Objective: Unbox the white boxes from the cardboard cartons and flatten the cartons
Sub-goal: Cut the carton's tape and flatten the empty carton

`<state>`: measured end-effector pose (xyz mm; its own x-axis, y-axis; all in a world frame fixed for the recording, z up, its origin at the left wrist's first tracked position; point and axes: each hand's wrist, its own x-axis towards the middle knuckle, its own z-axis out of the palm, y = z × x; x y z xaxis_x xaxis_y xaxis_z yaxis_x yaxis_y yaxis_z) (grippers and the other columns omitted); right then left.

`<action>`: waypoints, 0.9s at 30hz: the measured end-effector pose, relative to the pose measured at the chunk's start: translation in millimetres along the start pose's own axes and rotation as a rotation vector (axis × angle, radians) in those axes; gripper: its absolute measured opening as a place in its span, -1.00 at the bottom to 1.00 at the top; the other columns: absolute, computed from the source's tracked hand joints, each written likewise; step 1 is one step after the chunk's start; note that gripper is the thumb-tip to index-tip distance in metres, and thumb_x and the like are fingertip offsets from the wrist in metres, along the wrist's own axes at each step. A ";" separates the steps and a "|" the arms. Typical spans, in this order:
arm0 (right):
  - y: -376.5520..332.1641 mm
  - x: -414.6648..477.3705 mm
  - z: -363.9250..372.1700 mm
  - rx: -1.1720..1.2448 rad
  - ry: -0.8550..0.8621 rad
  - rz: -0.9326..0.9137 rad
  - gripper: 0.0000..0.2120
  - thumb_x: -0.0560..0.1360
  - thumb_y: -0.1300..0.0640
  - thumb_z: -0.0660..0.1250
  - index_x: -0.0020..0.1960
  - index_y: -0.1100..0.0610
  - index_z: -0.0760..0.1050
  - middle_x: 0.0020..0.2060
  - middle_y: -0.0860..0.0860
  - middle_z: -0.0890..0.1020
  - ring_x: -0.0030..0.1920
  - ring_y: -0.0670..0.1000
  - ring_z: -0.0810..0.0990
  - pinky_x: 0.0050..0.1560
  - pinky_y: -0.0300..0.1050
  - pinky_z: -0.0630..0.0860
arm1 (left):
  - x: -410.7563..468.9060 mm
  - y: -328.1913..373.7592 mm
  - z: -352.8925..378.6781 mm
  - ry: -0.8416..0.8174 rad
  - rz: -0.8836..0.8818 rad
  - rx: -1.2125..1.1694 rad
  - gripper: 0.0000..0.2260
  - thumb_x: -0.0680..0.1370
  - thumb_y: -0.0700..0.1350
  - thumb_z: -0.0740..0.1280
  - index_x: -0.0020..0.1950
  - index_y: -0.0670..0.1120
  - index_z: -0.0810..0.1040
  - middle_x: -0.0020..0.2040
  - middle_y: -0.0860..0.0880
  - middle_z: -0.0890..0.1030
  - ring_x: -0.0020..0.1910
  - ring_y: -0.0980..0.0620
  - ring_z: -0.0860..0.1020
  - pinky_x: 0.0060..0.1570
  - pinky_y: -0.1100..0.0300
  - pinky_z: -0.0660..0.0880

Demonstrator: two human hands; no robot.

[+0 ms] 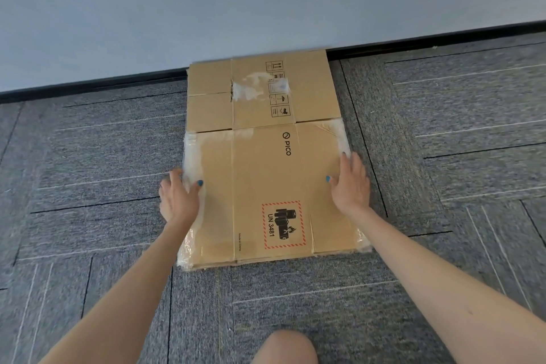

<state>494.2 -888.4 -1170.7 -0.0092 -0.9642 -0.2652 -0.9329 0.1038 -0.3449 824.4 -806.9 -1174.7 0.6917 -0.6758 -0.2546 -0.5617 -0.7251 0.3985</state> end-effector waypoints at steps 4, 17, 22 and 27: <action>-1.2 -20.3 -3.6 -0.169 -0.026 -0.153 -0.40 0.61 0.03 0.20 0.56 0.12 0.03 0.56 0.12 -0.08 0.55 0.13 -0.07 0.51 0.06 -0.07 | -13.0 -9.5 -1.0 0.041 0.057 0.091 -0.48 0.58 0.10 0.35 0.47 -0.06 0.34 0.33 -0.20 0.33 0.28 -0.23 0.37 0.23 -0.16 0.37; -4.7 -92.7 15.9 -0.293 -0.322 -0.557 0.10 0.33 -0.32 0.40 0.58 0.03 -0.20 0.53 0.05 -0.29 0.54 0.05 -0.26 0.52 0.18 -0.14 | -89.7 -34.1 13.6 -0.192 0.725 0.267 -0.26 0.49 0.49 0.03 0.59 0.19 0.07 0.62 0.09 -0.02 0.60 0.03 -0.04 0.55 -0.09 -0.05; -1.0 -101.8 23.0 -0.499 -0.268 -0.622 0.15 0.36 -0.17 0.47 0.56 0.06 -0.33 0.51 0.14 -0.36 0.53 0.14 -0.30 0.51 0.25 -0.07 | -105.6 -55.9 17.3 -0.313 0.820 0.492 -0.04 0.41 0.53 0.13 0.57 0.19 -0.34 0.57 0.07 -0.40 0.54 0.03 -0.40 0.53 -0.16 -0.27; -0.3 -102.6 32.8 -0.605 -0.204 -0.646 0.08 0.44 -0.12 0.42 0.54 0.13 -0.34 0.51 0.24 -0.30 0.53 0.22 -0.24 0.46 0.31 0.08 | -104.1 -61.0 27.2 -0.240 0.850 0.538 0.08 0.39 0.28 0.45 0.59 0.16 -0.31 0.61 -0.03 -0.28 0.58 -0.11 -0.27 0.51 -0.27 -0.13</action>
<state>507.3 -781.5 -1172.9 0.5915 -0.7221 -0.3587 -0.7647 -0.6434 0.0343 774.4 -695.9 -1196.4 -0.1044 -0.9583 -0.2661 -0.9920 0.0811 0.0972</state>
